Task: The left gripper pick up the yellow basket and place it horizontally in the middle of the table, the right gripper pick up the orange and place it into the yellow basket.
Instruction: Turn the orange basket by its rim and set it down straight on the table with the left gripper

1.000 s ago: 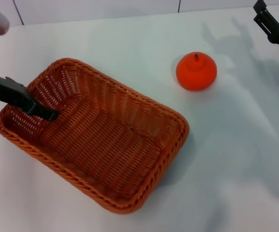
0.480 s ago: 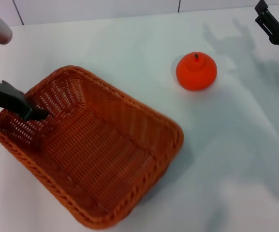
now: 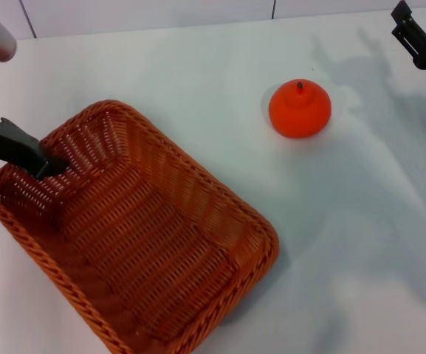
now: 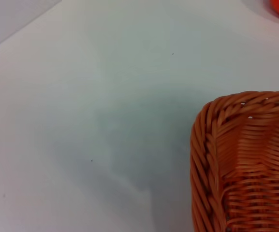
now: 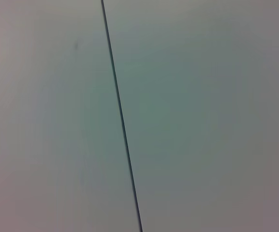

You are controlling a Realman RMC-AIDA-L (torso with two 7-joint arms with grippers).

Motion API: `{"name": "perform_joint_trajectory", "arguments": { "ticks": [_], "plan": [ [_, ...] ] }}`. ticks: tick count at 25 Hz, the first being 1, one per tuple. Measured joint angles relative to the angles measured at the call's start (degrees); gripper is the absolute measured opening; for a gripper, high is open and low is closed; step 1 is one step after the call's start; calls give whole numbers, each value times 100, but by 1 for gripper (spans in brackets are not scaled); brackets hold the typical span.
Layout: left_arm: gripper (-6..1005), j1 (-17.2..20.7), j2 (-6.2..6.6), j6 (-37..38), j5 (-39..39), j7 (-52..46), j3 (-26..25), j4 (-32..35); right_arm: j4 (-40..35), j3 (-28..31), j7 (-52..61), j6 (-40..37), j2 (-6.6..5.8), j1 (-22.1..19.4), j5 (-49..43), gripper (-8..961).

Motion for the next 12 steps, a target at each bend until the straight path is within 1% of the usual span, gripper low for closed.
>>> {"name": "perform_joint_trajectory", "arguments": {
  "ticks": [6, 9, 12],
  "plan": [
    [200, -109, 48, 108, 41, -305, -40, -29, 0, 0, 0, -2, 0, 0, 0, 946],
    [196, -223, 93, 177, 66, -659, -72, -73, 0, 0, 0, -2, 0, 0, 0, 946],
    [189, -384, 172, 328, 75, -1049, -139, -146, 0, 0, 0, -2, 0, 5, 0, 946]
  ]
}}
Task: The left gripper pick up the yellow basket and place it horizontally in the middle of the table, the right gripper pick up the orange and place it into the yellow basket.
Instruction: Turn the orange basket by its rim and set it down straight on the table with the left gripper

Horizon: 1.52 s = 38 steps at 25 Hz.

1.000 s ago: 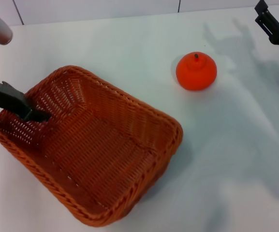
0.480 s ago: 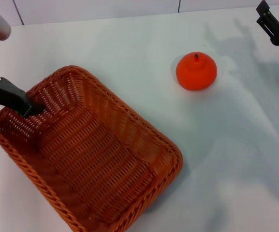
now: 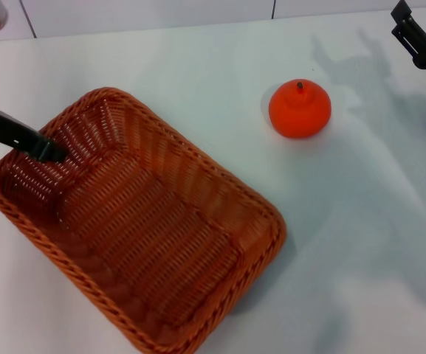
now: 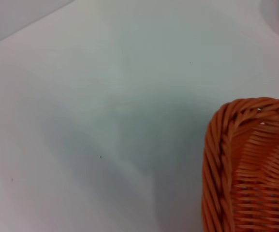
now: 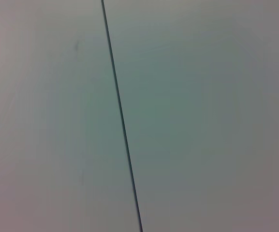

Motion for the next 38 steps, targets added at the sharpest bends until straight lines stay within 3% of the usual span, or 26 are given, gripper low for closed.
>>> {"name": "perform_joint_trajectory", "arguments": {
  "ticks": [5, 16, 26, 38],
  "plan": [
    [170, -248, 117, 103, -6, -575, -179, -273, 0, -5, 0, 0, 0, 4, -2, 946],
    [145, -474, 117, 111, -256, -848, -1426, -362, 0, -27, 0, 14, 9, 29, -9, 942],
    [131, -335, 168, -91, -441, -890, -2250, -372, 8, -81, 0, 38, 9, 65, -9, 936],
    [132, 41, 121, -368, -702, -1260, -2402, -515, 8, -79, 0, 55, -9, 127, -8, 929]
  ]
}}
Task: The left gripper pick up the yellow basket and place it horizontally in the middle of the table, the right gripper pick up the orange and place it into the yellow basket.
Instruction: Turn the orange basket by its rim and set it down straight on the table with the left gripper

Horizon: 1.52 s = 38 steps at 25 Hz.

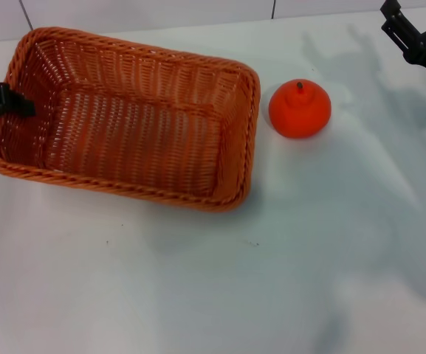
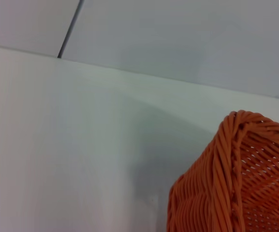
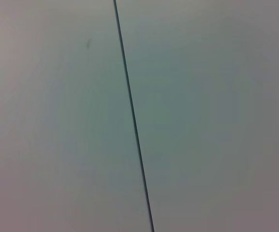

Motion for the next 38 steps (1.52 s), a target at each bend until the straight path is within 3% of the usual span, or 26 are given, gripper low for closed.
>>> {"name": "perform_joint_trajectory", "arguments": {
  "ticks": [17, 38],
  "plan": [
    [132, 369, -249, -507, -342, -417, -30, 39, 2, 44, -61, 82, -9, 35, 6, 918],
    [131, 488, -235, -664, -293, -496, 157, 45, 10, 31, -62, 80, -9, 21, 0, 905]
  ]
}}
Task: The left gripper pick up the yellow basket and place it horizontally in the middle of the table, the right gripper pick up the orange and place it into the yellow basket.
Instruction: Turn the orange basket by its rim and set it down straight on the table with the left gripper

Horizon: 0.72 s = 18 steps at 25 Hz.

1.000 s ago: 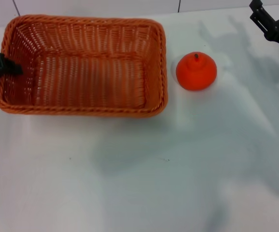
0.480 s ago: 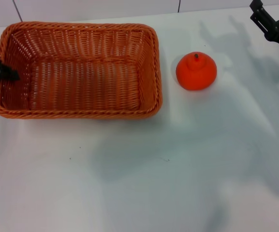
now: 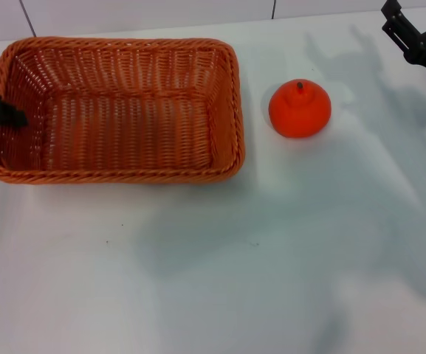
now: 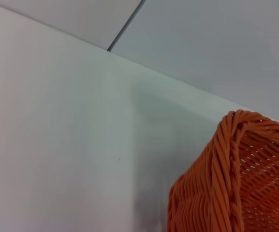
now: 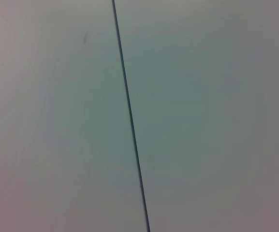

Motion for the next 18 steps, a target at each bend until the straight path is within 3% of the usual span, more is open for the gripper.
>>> {"name": "perform_joint_trajectory", "arguments": {
  "ticks": [18],
  "plan": [
    [208, 61, 13, -23, 6, 1, 14, 19, 0, -31, 0, -30, 8, -4, 0, 893]
  ]
}}
